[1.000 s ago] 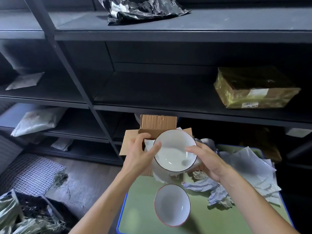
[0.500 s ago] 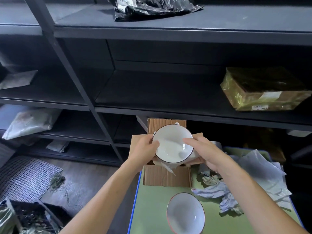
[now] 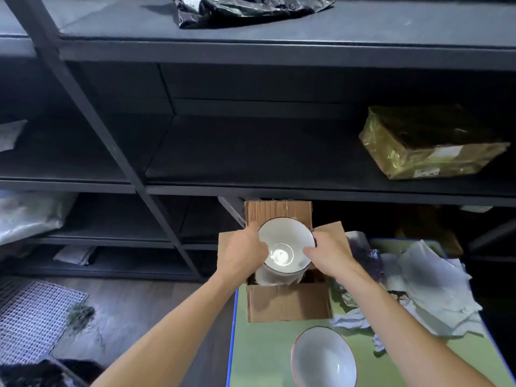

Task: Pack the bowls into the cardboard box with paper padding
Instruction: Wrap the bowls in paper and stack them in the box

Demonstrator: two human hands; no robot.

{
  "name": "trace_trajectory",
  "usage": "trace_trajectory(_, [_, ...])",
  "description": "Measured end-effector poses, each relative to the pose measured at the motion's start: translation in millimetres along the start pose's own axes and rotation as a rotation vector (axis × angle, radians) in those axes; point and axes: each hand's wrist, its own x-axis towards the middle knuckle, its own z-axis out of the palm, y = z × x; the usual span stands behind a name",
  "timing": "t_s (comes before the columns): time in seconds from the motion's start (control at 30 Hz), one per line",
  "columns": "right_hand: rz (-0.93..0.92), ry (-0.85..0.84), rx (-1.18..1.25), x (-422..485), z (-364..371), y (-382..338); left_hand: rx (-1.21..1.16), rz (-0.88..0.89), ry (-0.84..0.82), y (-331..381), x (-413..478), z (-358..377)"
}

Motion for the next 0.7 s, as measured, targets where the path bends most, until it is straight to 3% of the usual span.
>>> trace_trajectory(0.2, [0.021, 0.019, -0.174, 12, 25, -4, 0.279, 0.086, -0.010, 0, 5, -2])
trace_trajectory(0.7, [0.091, 0.010, -0.348, 25, 57, -2, 0.480, 0.218, -0.125, 12, 13, 18])
